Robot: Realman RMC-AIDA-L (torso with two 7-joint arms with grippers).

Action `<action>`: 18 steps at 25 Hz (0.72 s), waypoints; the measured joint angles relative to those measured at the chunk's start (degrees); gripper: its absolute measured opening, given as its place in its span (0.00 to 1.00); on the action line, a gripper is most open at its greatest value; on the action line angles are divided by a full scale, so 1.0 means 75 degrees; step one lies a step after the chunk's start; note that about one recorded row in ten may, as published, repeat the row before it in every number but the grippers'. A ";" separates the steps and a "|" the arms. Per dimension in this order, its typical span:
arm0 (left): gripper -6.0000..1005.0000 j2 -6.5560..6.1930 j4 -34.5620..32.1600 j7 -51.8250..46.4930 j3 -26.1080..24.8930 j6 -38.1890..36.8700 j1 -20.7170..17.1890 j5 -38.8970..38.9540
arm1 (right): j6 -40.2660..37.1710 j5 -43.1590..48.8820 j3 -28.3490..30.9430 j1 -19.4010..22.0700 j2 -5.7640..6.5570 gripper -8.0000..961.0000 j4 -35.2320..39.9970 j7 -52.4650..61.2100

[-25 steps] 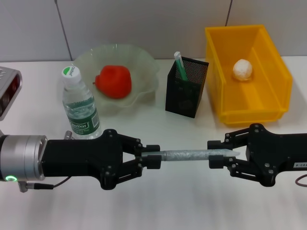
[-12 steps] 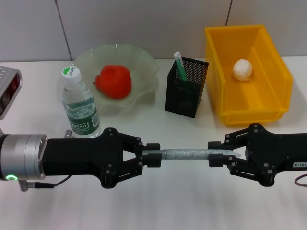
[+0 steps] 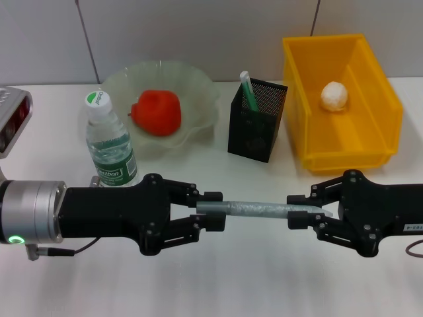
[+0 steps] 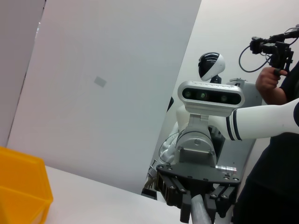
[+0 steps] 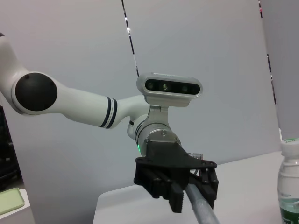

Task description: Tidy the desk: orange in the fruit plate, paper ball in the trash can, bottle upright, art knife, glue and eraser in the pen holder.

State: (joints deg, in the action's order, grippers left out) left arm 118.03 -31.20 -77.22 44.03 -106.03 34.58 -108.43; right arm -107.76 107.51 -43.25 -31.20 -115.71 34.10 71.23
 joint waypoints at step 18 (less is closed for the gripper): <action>0.72 -0.0030 -0.0043 -0.0006 -0.0071 0.0016 -0.0071 0.0030 | -0.0015 -0.0008 0.0048 0.0002 0.0023 0.18 0.0000 -0.0007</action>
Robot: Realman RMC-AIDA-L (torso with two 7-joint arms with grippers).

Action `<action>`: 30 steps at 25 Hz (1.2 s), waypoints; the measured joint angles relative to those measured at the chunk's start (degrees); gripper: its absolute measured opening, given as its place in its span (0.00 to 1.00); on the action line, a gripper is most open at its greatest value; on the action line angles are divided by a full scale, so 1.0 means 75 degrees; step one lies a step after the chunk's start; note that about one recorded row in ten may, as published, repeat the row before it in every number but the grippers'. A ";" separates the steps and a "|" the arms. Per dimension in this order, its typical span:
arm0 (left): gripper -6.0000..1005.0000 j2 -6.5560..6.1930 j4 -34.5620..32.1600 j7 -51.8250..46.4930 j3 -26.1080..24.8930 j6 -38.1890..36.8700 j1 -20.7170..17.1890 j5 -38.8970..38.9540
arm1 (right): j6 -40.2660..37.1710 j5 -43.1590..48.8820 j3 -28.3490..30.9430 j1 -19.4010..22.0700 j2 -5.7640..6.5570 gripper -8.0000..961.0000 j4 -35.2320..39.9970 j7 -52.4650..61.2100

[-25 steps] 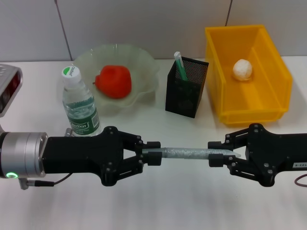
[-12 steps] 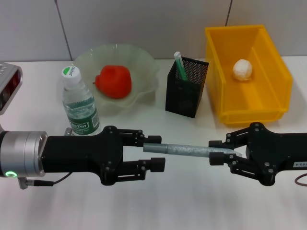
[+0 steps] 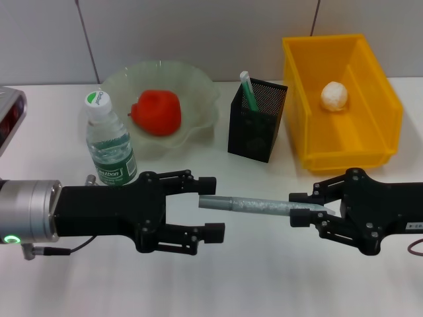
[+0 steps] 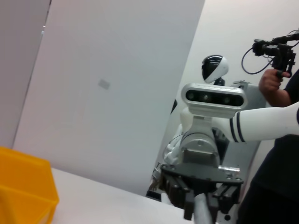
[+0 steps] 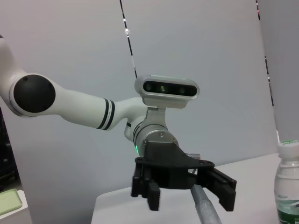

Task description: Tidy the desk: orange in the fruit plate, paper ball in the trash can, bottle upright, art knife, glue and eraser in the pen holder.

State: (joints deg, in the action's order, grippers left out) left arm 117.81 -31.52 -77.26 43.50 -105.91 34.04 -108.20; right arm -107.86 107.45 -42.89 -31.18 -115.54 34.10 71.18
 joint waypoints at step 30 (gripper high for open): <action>0.86 0.0074 0.0297 0.1876 0.0022 0.1321 -0.0625 -0.0200 | -0.0018 0.3615 0.0349 -0.2420 0.1305 0.20 0.4734 0.7945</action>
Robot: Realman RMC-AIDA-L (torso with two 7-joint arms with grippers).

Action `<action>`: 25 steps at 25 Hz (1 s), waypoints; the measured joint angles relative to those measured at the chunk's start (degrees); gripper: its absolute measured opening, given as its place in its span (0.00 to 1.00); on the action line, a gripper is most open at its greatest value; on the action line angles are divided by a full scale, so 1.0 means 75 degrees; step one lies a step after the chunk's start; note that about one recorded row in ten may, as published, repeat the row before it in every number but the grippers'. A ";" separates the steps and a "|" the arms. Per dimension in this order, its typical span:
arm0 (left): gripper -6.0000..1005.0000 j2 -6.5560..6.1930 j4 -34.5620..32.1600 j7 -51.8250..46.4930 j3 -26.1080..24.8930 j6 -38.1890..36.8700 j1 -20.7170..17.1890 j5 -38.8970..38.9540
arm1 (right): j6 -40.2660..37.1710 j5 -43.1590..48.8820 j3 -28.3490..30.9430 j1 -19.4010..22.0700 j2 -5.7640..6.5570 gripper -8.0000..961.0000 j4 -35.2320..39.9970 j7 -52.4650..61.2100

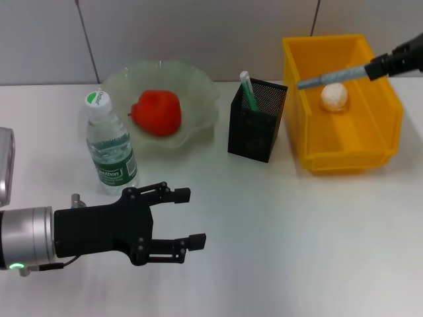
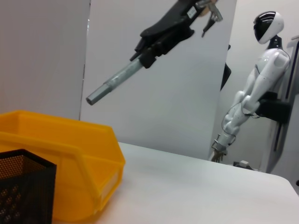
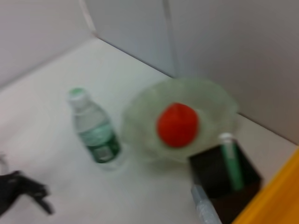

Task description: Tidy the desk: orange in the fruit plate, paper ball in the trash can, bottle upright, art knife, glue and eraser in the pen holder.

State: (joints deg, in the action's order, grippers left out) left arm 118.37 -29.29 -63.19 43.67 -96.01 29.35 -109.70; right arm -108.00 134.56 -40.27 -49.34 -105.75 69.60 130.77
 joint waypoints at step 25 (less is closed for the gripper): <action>0.86 0.0023 0.0370 0.0011 -0.0020 0.0134 -0.0009 0.0398 | 0.2709 0.3120 -0.2717 -0.2011 -0.1252 0.21 -0.1537 0.0809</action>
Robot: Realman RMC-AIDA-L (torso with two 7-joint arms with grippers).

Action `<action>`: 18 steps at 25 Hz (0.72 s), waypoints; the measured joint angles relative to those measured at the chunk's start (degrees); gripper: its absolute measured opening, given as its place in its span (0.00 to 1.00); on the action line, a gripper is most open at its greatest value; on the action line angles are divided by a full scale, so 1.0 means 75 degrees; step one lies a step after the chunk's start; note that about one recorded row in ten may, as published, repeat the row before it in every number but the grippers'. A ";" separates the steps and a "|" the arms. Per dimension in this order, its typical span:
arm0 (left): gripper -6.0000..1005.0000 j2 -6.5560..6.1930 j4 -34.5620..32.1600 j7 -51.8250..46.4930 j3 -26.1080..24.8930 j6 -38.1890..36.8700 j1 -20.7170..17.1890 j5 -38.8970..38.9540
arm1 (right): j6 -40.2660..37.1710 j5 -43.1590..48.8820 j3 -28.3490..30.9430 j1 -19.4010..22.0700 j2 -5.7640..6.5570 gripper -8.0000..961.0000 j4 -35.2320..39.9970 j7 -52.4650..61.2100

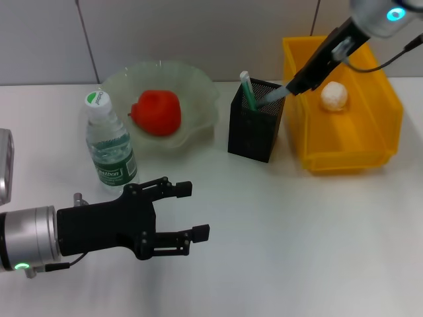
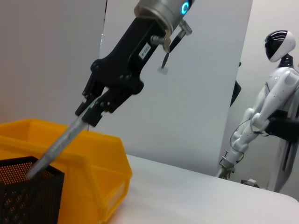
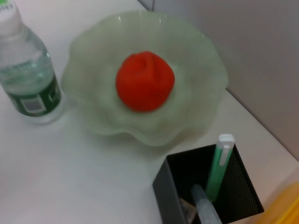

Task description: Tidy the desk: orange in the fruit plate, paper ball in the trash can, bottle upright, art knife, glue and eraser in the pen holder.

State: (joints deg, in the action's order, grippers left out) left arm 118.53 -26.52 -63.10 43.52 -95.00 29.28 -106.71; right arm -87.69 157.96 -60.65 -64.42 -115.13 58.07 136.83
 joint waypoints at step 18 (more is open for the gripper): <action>0.86 -0.0023 0.0044 -0.0076 -0.0002 -0.0047 -0.0013 0.0111 | 0.1019 0.0765 -0.0348 0.0016 -0.0545 0.22 -0.0166 0.0119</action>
State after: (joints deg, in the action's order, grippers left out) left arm 118.36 -26.19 -63.67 43.51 -95.36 29.19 -105.88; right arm -80.05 163.70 -63.26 -64.29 -119.23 56.83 137.73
